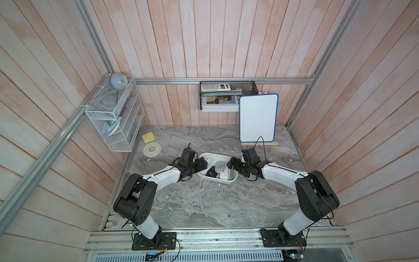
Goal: Take out the mouse from the storage box
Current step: Adjust the storage box at the center of the board.
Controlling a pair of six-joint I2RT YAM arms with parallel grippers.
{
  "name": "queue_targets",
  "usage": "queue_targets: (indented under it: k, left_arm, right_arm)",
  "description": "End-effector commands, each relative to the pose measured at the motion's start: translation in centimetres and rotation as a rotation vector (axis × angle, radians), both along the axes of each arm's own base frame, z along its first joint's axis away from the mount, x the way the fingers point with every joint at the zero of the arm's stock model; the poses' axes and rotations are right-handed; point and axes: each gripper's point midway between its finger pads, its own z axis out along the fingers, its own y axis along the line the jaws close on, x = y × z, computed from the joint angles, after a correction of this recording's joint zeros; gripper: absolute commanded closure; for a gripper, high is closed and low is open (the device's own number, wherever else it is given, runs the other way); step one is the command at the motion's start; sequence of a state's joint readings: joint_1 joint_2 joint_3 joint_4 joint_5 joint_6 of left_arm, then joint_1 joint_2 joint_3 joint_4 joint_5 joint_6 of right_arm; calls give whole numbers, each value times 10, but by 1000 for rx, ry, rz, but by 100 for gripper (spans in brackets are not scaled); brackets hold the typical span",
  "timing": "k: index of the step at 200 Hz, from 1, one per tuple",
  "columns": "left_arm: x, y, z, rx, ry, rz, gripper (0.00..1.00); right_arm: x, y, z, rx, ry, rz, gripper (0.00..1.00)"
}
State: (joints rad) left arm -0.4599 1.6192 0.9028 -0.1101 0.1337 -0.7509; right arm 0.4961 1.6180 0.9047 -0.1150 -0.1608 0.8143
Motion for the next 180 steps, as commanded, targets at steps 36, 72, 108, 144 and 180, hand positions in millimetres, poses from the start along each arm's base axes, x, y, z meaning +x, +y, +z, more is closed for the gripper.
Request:
queue_targets:
  k: [36, 72, 108, 144, 180]
  left_arm:
    - [16, 19, 6, 65, -4, 47, 10]
    - [23, 1, -7, -16, 39, 32, 10]
    - [27, -16, -1, -49, 32, 16, 10]
    - [36, -22, 6, -48, 22, 28, 10]
    - [48, -26, 9, -36, 22, 31, 10]
  right_arm:
    - [-34, 9, 0, 52, 18, 73, 3]
    - [-31, 22, 10, 108, 8, 99, 3]
    - [-19, 25, 15, 74, 2, 129, 3]
    - [5, 26, 15, 78, 41, 124, 3]
    - [30, 31, 14, 91, 53, 126, 4]
